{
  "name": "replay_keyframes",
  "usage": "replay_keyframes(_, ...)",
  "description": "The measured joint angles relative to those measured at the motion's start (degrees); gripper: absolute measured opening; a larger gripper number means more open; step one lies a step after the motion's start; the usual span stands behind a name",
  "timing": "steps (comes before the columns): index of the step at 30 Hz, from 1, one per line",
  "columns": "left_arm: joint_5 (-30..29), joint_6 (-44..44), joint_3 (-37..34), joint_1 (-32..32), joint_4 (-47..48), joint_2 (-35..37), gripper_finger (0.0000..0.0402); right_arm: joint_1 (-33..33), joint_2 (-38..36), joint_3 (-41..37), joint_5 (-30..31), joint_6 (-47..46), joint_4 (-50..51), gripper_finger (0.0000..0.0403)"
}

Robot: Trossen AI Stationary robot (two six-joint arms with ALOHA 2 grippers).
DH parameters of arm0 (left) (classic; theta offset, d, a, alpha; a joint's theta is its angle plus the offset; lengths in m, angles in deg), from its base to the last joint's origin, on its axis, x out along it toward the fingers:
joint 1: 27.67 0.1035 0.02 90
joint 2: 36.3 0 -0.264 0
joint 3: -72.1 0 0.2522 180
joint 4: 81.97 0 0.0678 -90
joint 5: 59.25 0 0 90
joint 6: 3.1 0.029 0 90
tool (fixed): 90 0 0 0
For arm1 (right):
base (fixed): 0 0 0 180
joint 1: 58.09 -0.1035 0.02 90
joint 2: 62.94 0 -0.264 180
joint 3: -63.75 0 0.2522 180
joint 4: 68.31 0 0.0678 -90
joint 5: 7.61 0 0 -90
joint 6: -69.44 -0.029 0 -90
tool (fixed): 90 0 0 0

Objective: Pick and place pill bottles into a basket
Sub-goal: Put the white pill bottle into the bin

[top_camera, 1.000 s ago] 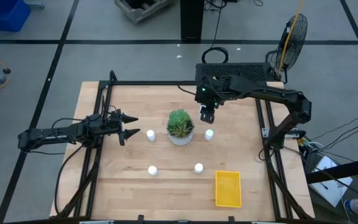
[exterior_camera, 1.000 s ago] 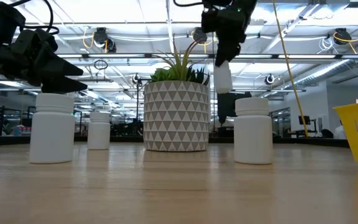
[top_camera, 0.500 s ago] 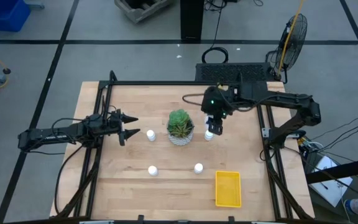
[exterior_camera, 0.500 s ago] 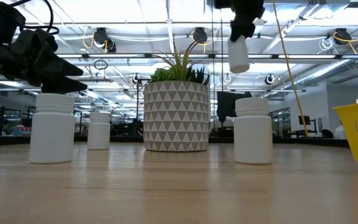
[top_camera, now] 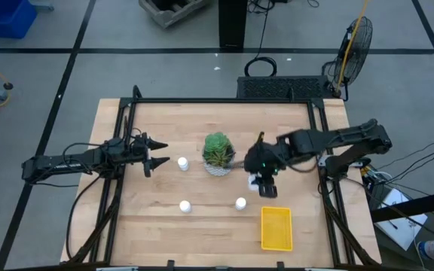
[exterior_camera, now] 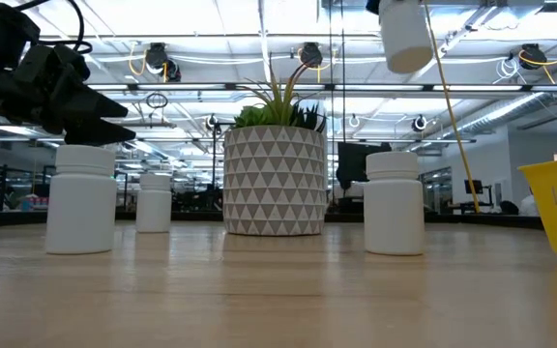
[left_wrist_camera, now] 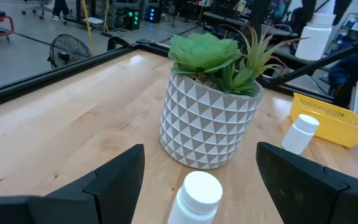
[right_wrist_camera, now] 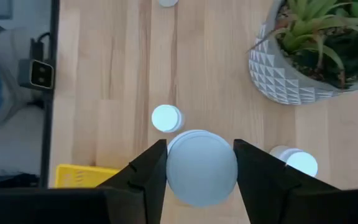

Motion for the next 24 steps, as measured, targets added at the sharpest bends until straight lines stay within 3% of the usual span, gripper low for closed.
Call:
replay_keyframes(15, 0.0, 0.0, 0.0, 0.0, -0.1, 0.0, 0.0310, -18.5, 0.0, -0.7, 15.7, -17.9, -0.2, 0.0158)
replay_keyframes(24, 0.0, 0.2, 0.0, 0.0, -0.1, 0.0, 0.0310, -24.4, 0.0, -8.8, 18.7, -30.0, -4.9, 0.0156)
